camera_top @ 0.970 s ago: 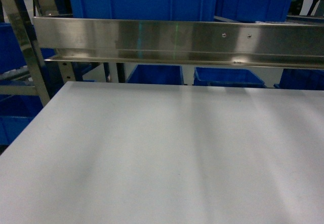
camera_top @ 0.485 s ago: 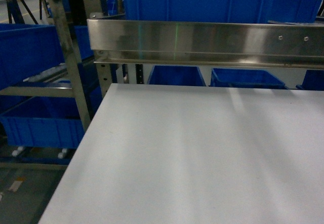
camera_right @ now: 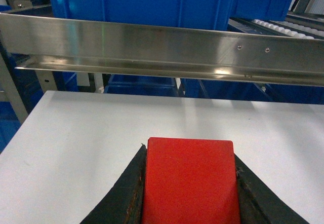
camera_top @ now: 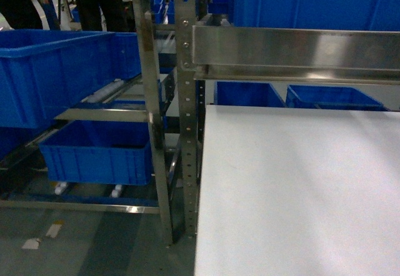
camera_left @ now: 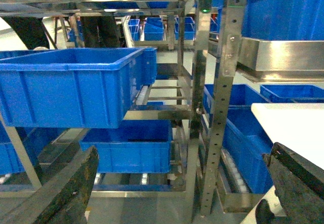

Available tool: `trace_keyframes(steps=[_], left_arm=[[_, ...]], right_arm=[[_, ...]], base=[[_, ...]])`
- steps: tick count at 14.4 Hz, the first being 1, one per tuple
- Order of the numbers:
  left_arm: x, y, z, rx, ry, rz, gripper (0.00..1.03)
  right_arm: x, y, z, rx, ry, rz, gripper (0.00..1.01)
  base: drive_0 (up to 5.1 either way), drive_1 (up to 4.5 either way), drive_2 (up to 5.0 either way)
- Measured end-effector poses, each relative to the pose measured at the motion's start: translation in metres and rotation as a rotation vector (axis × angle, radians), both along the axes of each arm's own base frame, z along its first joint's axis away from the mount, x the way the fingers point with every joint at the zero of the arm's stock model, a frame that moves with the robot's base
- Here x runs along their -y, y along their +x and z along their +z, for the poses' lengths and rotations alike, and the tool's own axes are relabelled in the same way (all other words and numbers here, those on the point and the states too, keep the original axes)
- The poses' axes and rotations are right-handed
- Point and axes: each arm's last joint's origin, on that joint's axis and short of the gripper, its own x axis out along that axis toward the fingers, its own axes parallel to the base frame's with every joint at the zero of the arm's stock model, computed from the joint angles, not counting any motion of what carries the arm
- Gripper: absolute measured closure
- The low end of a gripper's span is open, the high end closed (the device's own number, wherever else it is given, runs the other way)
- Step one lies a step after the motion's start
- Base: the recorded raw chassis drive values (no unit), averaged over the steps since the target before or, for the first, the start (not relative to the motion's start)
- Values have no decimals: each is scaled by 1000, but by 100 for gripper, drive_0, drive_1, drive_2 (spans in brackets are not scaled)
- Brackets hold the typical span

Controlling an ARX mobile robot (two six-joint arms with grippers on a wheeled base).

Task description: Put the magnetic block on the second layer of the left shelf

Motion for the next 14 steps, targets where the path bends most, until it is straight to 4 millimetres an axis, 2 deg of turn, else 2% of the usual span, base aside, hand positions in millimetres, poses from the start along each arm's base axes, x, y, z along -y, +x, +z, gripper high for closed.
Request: trace_keyframes(steps=[14], left_arm=[[0,0,0,0,0,0,5]], right_arm=[[0,0,0,-2,0,0,68]], base=[[-504,241,241]])
